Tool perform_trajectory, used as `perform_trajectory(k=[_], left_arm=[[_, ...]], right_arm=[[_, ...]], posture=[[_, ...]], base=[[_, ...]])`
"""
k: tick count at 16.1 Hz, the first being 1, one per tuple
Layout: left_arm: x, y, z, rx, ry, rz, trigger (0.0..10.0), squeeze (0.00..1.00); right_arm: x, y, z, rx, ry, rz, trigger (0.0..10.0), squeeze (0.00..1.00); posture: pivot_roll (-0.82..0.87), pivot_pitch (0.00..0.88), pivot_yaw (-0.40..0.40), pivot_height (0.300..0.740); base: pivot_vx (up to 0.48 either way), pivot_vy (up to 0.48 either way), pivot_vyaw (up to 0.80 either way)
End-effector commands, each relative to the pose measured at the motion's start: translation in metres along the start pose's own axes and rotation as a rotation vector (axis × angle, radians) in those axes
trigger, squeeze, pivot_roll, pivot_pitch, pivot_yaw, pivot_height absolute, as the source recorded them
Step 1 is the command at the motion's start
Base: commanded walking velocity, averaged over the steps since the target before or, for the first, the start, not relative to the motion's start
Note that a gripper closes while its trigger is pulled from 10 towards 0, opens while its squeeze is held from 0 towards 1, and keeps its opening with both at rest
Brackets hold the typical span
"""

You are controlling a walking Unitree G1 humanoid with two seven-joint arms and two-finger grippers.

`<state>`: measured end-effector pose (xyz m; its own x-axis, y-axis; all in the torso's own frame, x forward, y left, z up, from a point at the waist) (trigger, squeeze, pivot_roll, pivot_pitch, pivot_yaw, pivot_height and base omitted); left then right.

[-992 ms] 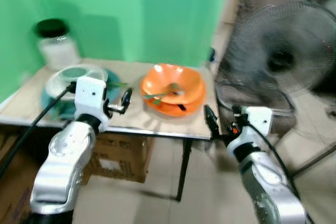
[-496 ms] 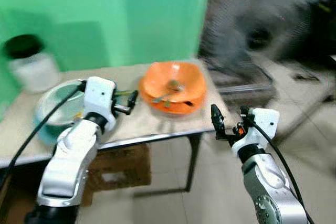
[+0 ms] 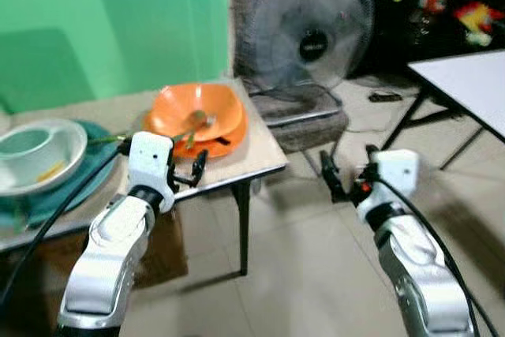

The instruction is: Setting the table

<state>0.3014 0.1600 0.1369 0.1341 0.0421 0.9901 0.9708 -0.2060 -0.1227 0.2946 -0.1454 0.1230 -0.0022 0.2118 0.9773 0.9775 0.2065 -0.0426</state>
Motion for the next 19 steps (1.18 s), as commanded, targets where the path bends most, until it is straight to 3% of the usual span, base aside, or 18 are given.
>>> perform_trajectory(k=[1, 3, 9, 11, 16, 19], left_arm=[[0.008, -0.001, 0.0, -0.001, 0.009, -0.029, 10.0, 1.0], [0.014, 0.0, 0.002, 0.0, 0.016, -0.047, 10.0, 1.0], [0.02, 0.003, 0.006, 0.004, 0.019, -0.069, 10.0, 1.0], [0.021, 0.006, 0.005, 0.0, 0.018, -0.076, 10.0, 1.0], [0.033, 0.015, 0.011, 0.002, 0.043, -0.098, 10.0, 1.0], [0.042, 0.02, 0.007, -0.019, 0.064, -0.104, 10.0, 1.0]], right_arm=[[0.001, 0.002, 0.0, 0.015, 0.025, -0.013, 10.0, 0.0], [0.003, 0.001, 0.004, -0.004, 0.106, -0.033, 10.0, 0.0], [-0.005, -0.013, 0.006, -0.073, 0.191, -0.024, 10.0, 0.0], [-0.005, -0.014, 0.008, -0.061, 0.184, -0.027, 10.0, 0.0], [-0.002, -0.007, 0.019, 0.02, 0.167, -0.026, 10.0, 0.0], [0.006, -0.003, 0.016, 0.022, 0.177, -0.038, 10.0, 0.0]], posture=[[0.05, 0.0, -0.041, 0.74], [0.05, 0.0, -0.036, 0.74], [0.05, 0.0, -0.026, 0.74], [0.05, 0.0, -0.024, 0.74], [0.05, 0.0, 0.003, 0.74], [0.06, 0.0, 0.007, 0.74]], base=[[0.0, 0.0, 0.0], [0.0, 0.0, 0.0], [0.306, 0.0, -0.13], [0.36, 0.0, -0.8], [0.351, 0.0, 0.0], [0.092, 0.0, 0.0]])
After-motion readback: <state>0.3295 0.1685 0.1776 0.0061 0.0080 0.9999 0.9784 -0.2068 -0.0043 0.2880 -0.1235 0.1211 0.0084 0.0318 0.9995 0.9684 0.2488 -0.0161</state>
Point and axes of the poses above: a point about 5 cm out from each wrist's last joint towards the gripper, its own y axis pointing out of the wrist towards the gripper, its own x axis along the axis of the wrist's last joint, z = x × y, the point moved 4 cm from there along y, pointing out of the wrist towards the gripper, and after that the axes turned 11 degrees about -y, right-handed, at the moved point
